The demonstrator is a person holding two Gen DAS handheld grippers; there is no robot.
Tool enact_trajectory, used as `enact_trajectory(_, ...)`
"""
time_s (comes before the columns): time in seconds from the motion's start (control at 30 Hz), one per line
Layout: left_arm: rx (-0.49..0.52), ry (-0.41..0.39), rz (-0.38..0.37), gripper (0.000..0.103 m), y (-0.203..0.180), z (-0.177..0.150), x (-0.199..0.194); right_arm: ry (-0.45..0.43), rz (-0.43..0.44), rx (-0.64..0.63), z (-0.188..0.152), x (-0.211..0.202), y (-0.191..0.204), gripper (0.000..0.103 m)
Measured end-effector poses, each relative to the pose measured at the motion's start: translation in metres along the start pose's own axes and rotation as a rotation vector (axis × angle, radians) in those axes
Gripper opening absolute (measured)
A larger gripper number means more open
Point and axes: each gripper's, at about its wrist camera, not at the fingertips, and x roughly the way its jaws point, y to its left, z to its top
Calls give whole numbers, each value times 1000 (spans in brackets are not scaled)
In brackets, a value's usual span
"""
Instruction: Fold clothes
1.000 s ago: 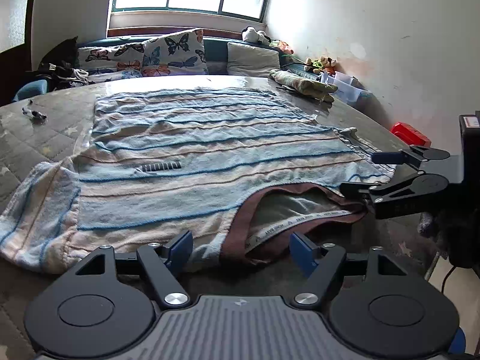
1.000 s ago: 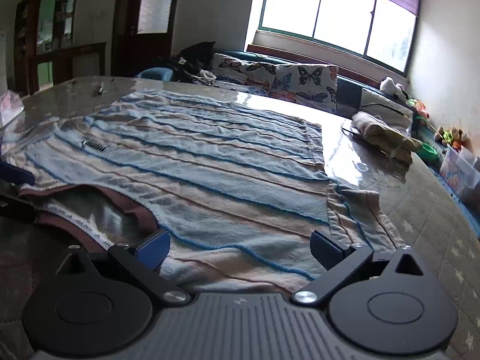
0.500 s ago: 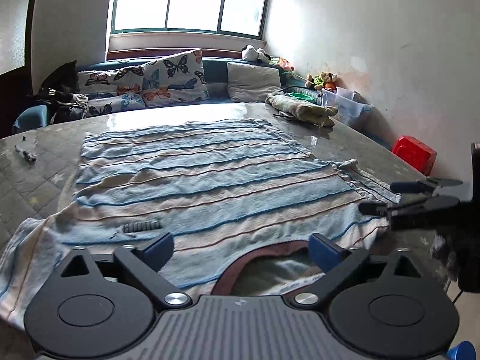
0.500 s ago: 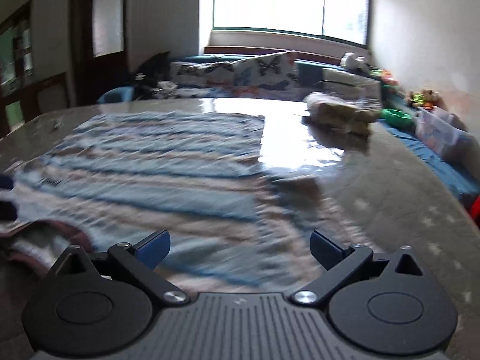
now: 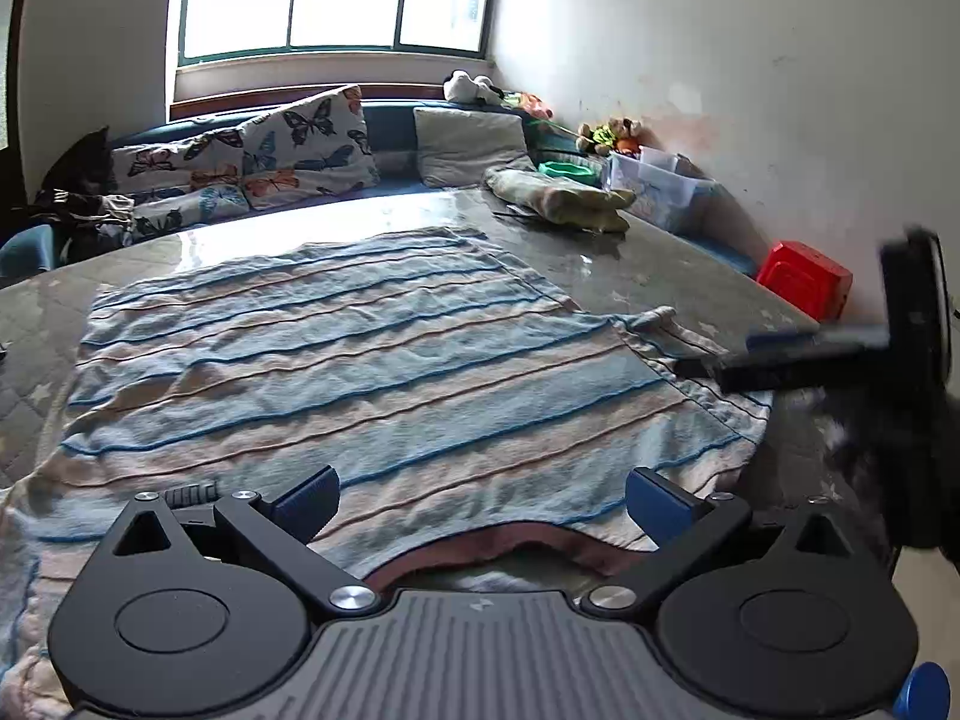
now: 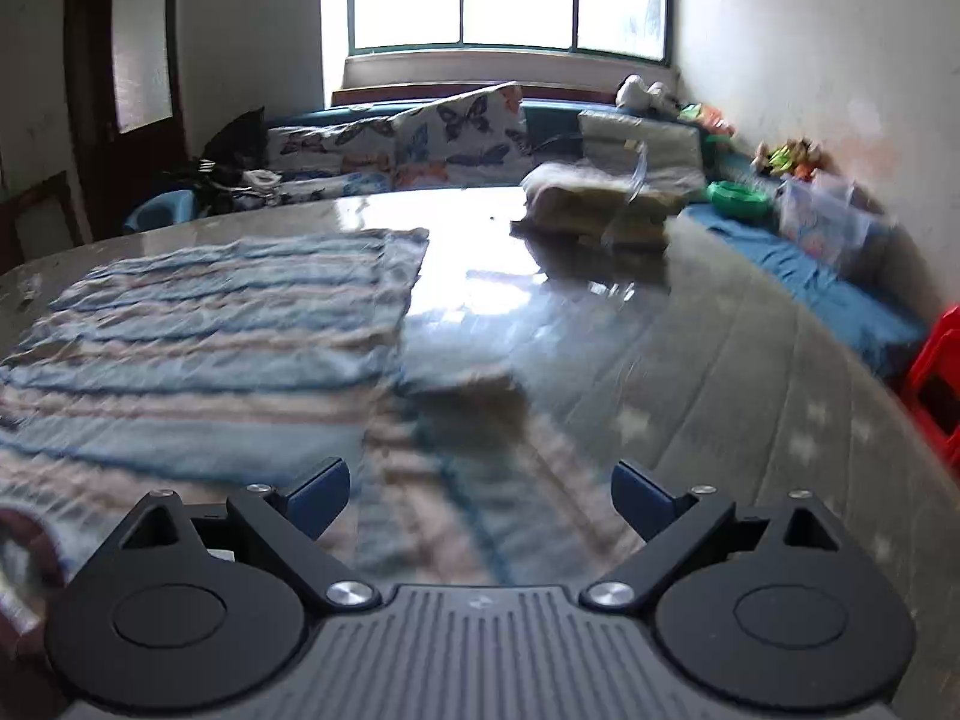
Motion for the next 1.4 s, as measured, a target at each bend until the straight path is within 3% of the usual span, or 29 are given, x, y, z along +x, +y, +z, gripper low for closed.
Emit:
enact_trajectory(0.17,7,12,-15,103,-6,1,6,26,-55,3,23,33,-10,96)
enact_trajectory(0.33,3,25,-10,103,-6,0,11,64,-92,4,24,55,-20,95)
enact_trajectory(0.5,-4,29,-7,103,-7,0,14,27,-66,24,15,25,-29,93)
enact_trajectory(0.77,8,36,23,103,-15,2,21,33,-58,88,-18,-4,-43,79)
enact_trajectory(1.3,14,72,72,103,-28,3,39,-5,-46,241,-34,-26,-58,16)
enact_trajectory(1.4,20,85,75,103,-31,2,44,-24,-22,267,-33,-30,-60,14)
